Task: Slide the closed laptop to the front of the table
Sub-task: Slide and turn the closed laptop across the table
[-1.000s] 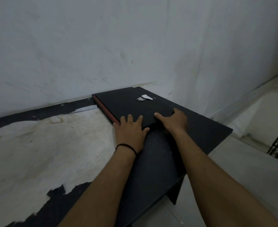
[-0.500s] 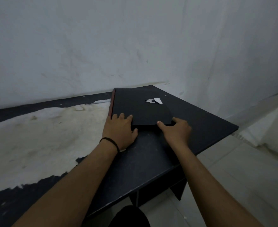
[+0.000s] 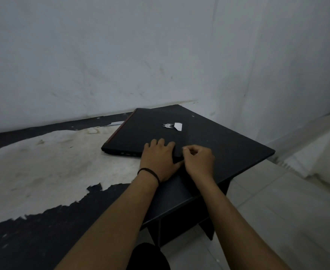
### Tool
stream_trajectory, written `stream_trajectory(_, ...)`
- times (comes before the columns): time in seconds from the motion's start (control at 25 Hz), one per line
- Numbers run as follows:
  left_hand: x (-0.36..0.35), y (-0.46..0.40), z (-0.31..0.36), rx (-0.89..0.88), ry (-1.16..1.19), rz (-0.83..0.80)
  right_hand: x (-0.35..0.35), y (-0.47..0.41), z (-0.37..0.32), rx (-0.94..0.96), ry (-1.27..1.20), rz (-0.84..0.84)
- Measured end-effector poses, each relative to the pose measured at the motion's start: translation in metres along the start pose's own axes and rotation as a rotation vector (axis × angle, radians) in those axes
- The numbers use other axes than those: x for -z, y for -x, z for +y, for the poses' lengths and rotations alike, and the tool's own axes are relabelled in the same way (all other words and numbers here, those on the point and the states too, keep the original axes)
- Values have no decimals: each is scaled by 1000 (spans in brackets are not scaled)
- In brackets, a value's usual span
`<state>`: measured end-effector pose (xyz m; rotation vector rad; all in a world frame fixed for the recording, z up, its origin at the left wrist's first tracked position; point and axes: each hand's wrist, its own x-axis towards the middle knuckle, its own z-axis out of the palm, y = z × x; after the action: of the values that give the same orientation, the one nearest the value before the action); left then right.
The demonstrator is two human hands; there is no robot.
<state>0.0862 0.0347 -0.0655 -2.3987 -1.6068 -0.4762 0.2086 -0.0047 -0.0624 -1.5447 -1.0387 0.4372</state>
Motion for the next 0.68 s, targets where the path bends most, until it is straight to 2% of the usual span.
stream_trajectory(0.12, -1, -3, 5, 58, 15, 9, 7, -25, 3, -62, -9, 22)
stream_trajectory(0.28, 6, 0, 1, 37, -8, -29, -2, -38, 2, -58, 204, -6)
stream_trajectory(0.4, 18, 12, -23, -8, -20, -10, -23, -46, -1, -89, 389, -77)
stream_trajectory(0.56, 35, 32, -61, -65, -28, -33, -56, -54, -9, -92, 469, -142)
stream_trajectory(0.68, 42, 43, -82, -80, -16, -72, -87, -43, -10, -46, 483, -107)
